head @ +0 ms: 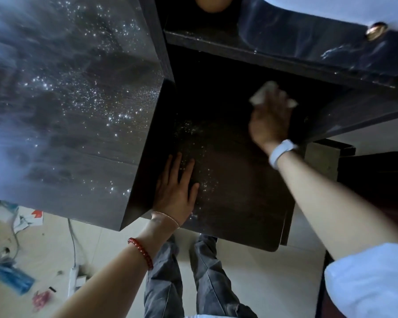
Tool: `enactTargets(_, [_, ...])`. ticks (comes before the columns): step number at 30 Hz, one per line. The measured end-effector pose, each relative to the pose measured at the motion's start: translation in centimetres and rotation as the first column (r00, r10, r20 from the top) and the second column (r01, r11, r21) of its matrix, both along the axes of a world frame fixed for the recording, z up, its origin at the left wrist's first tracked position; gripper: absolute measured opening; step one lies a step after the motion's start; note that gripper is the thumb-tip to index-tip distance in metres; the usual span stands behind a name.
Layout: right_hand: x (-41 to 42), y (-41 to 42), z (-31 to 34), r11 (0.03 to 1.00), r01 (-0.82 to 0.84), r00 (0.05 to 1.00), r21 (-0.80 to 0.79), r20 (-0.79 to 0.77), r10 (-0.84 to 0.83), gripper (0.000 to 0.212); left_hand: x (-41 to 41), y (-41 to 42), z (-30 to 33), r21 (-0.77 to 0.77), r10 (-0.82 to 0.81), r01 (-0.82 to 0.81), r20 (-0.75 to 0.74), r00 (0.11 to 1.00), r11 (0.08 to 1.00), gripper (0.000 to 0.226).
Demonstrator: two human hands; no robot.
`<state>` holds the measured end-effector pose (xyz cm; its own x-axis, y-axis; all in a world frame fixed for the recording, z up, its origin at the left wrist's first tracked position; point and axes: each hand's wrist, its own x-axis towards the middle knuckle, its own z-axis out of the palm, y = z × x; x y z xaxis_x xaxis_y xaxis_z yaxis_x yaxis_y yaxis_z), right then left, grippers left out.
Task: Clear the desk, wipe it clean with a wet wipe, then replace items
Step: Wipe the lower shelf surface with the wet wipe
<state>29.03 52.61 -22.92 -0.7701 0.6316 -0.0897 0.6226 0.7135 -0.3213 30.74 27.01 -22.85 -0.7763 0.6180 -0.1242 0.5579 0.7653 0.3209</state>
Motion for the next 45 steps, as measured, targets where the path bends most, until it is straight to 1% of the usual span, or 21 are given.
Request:
enactTargets(1, [0.0,1.4,0.2,0.984,0.173,0.984,-0.045,0.047,-0.171,0.053,0.0,0.0,0.0,0.006,0.0,0.0,0.002,1.0,1.0,0.053])
enactTargets(2, [-0.4,1.8,0.5,0.953,0.294,0.953,-0.074,0.099,-0.286,0.054,-0.1,0.0,0.0,0.009,0.001,-0.001,0.006,1.0,1.0,0.053])
enactTargets(3, [-1.2,1.1,0.8,0.936,0.346,0.933,-0.072,0.129,-0.335,0.055,0.0,0.0,0.0,0.007,0.002,-0.002,0.009,1.0,1.0,0.053])
enactTargets(4, [-2.3,-0.1,1.0,0.941,0.332,0.937,-0.071,0.137,-0.32,0.057,0.0,0.0,0.1,0.001,0.001,-0.001,0.009,1.0,1.0,0.053])
enactTargets(5, [-3.5,-1.4,1.2,0.964,0.252,0.962,-0.081,0.131,-0.24,0.058,0.0,0.0,0.1,-0.001,-0.003,0.003,0.012,1.0,1.0,0.053])
enactTargets(7, [-6.0,-4.7,0.9,0.994,-0.023,0.995,-0.107,0.096,0.033,0.061,0.0,0.0,0.1,0.007,-0.009,0.009,0.017,1.0,1.0,0.053])
enactTargets(9, [-7.8,-6.8,1.4,0.952,-0.27,0.953,-0.141,0.101,0.285,0.061,0.0,0.0,0.1,0.014,-0.011,0.01,0.012,1.0,1.0,0.053])
enactTargets(12, [-8.9,-5.8,2.0,0.899,-0.412,0.895,-0.148,0.119,0.43,0.058,0.1,0.0,0.2,0.03,-0.013,0.012,0.039,0.999,0.999,0.053])
enactTargets(15, [-8.9,-3.5,2.3,0.913,-0.359,0.905,-0.193,0.165,0.391,0.057,0.1,-0.3,0.4,0.006,-0.022,0.022,0.036,0.999,1.0,0.052])
enactTargets(17, [-8.6,-4.3,2.4,0.916,-0.354,0.904,-0.189,0.183,0.387,0.056,0.4,-0.5,0.8,0.018,-0.025,0.025,0.016,1.0,1.0,0.051])
enactTargets(19, [-6.9,-6.7,2.0,0.883,-0.446,0.879,-0.143,0.116,0.463,0.058,1.1,-0.9,1.2,0.064,-0.004,0.003,0.019,1.0,0.998,0.051])
enactTargets(22, [-2.2,-9.9,1.7,0.803,-0.578,0.81,-0.149,0.017,0.586,0.061,2.3,-2.2,1.8,0.095,0.043,-0.047,0.051,0.998,0.994,0.053])
enactTargets(25, [0.4,-11.5,1.7,0.741,-0.66,0.741,-0.123,0.057,0.669,0.063,3.0,-3.4,1.9,0.07,0.026,-0.032,0.082,0.996,0.997,0.052])
enactTargets(30, [-1.6,-12.6,2.3,0.842,-0.534,0.842,-0.076,0.041,0.537,0.06,3.2,-4.0,2.1,0.066,-0.005,-0.001,0.085,0.996,0.998,0.05])
enactTargets(33, [-2.0,-12.4,2.1,0.816,-0.575,0.809,-0.058,0.104,0.578,0.06,3.3,-4.2,2.3,0.055,-0.022,0.016,0.101,0.995,0.998,0.05])
enactTargets(36, [-1.8,-12.8,2.8,0.815,-0.573,0.809,-0.085,0.102,0.579,0.061,3.7,-4.5,2.2,0.031,-0.039,0.036,0.111,0.993,0.999,0.051])
enactTargets(38, [-0.6,-13.0,2.9,0.754,-0.651,0.745,-0.091,0.111,0.657,0.059,4.0,-4.9,2.1,0.027,-0.043,0.04,0.099,0.994,0.999,0.051])
enactTargets(40, [1.4,-13.0,3.0,0.646,-0.759,0.638,-0.082,0.108,0.762,0.06,4.3,-5.4,2.1,0.029,-0.049,0.047,0.101,0.994,0.998,0.05])
enactTargets(42, [2.1,-13.1,3.1,0.604,-0.794,0.591,-0.06,0.156,0.792,0.061,4.5,-5.7,2.1,0.004,-0.059,0.059,0.092,0.994,0.998,0.05])
enactTargets(43, [1.6,-13.1,3.1,0.623,-0.781,0.606,-0.042,0.189,0.773,0.061,4.6,-5.9,2.2,-0.011,-0.065,0.066,0.088,0.994,0.998,0.05])
enactTargets(45, [-0.4,-13.2,3.3,0.714,-0.7,0.694,0.001,0.234,0.68,0.06,4.6,-6.1,2.4,-0.042,-0.079,0.083,0.084,0.993,0.996,0.05])
